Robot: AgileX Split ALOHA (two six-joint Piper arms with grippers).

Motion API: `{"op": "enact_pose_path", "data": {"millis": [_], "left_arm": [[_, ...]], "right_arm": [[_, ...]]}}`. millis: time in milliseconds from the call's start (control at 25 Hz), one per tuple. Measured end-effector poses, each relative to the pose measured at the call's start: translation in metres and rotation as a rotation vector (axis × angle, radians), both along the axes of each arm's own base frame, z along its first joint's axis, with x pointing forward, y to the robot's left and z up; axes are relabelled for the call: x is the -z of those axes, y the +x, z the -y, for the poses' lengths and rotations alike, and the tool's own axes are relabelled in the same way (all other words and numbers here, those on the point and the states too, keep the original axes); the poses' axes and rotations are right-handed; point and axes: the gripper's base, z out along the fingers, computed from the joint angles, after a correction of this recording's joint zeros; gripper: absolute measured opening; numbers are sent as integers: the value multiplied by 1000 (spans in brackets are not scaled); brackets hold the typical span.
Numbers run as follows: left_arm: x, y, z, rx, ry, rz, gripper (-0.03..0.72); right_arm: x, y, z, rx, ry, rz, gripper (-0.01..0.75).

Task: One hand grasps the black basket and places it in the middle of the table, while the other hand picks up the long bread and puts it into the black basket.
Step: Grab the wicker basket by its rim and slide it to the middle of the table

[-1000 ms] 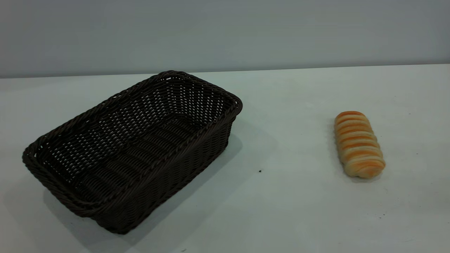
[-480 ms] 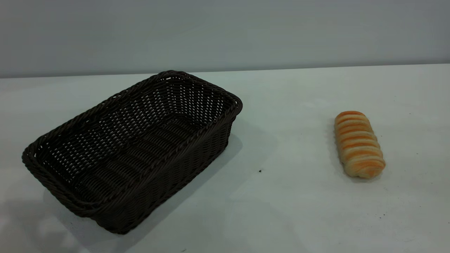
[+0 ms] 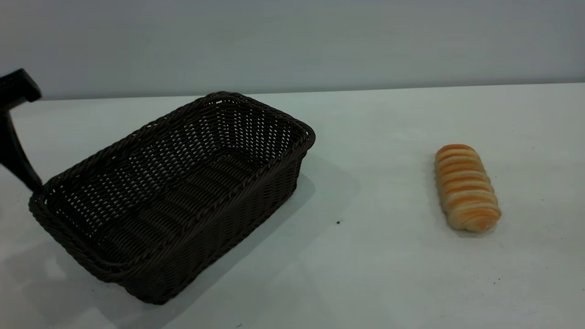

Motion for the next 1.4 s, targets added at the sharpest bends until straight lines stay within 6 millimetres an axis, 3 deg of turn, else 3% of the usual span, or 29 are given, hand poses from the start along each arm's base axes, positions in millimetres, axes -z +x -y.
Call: {"op": "enact_pose_path", "data": {"millis": [320, 800, 1040, 1120, 1280, 1400], "left_arm": [[36, 12, 1, -82, -19, -77, 455], [70, 29, 4, -155, -19, -48, 455], [109, 31, 19, -183, -15, -101, 441], [119, 31, 22, -186, -5, -101, 388], [121, 36, 24, -231, -12, -69, 138], [120, 37, 25, -224, -17, -61, 142]], "right_arm": [[0, 0, 0, 0, 0, 1, 587], [0, 0, 0, 1, 0, 3, 587], [0, 0, 0, 1, 0, 3, 587], [0, 0, 0, 1, 0, 2, 587], [0, 0, 0, -3, 1, -6, 587], [0, 0, 0, -3, 1, -7, 587]]}}
